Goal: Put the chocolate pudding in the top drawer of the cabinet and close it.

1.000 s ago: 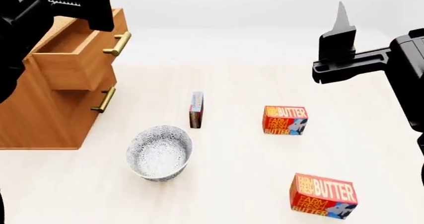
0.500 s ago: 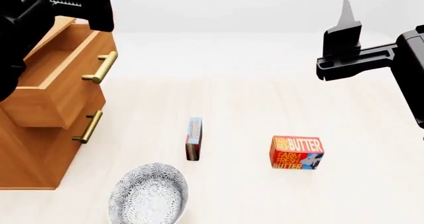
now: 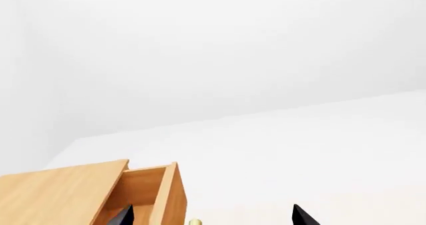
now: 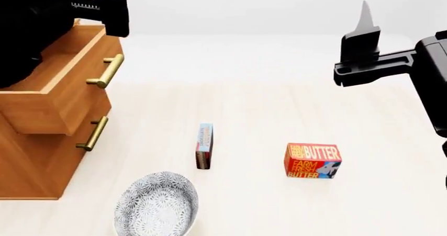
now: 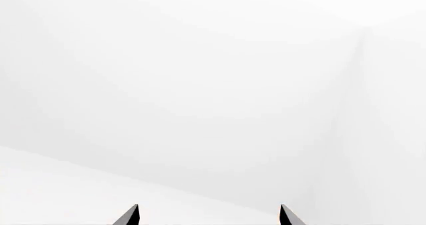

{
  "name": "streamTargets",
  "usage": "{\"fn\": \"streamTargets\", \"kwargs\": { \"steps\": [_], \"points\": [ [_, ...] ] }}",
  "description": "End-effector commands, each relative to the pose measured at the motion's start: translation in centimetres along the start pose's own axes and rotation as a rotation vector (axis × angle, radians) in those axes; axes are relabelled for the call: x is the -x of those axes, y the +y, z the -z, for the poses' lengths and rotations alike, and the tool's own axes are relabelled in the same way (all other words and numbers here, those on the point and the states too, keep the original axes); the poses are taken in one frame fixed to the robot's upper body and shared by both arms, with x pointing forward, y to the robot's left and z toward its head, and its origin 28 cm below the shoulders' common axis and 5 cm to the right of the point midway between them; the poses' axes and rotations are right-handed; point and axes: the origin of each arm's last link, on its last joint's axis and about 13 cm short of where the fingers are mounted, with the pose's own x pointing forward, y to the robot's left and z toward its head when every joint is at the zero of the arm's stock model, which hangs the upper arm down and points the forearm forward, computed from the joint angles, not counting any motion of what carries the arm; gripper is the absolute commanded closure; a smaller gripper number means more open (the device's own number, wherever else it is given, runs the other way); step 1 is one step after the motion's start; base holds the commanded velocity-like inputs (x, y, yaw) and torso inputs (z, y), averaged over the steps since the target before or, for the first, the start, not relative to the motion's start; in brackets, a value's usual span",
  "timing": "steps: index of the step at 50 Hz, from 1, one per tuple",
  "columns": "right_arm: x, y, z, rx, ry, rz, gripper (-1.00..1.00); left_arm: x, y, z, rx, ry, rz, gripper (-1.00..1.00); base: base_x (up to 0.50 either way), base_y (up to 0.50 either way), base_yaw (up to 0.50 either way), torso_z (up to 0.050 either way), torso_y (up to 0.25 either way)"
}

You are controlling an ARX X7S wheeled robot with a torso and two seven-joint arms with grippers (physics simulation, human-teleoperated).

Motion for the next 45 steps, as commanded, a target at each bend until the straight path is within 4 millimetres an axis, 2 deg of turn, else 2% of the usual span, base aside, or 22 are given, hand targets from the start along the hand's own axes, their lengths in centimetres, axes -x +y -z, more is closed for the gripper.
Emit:
{"fn": "streamTargets", "kwargs": {
  "steps": [1,16,25,45],
  "points": [
    [-0.2,0.1,0.5,-0.003,0.009,0.001,-1.00,-2.8,0.5,-0.5,0.034,0.168,-0.015,-1.00,0.00,0.00,0.00,0.000,0.000],
    [-0.6,0.4,1.2,-0.012,0.022,0.000,-1.00,-6.5,1.5,-0.1,0.077,0.325,-0.056,-1.00,0.00,0.00,0.00,0.000,0.000],
    [-0.9,0.6,1.5,-0.015,0.033,-0.005,-1.00,-7.4,2.1,0.7,0.112,0.383,-0.090,-1.00,0.00,0.00,0.00,0.000,0.000],
    [-1.3,1.0,1.7,-0.015,0.043,-0.015,-1.00,-8.4,3.0,0.8,0.138,0.420,-0.162,-1.00,0.00,0.00,0.00,0.000,0.000]
  ]
}}
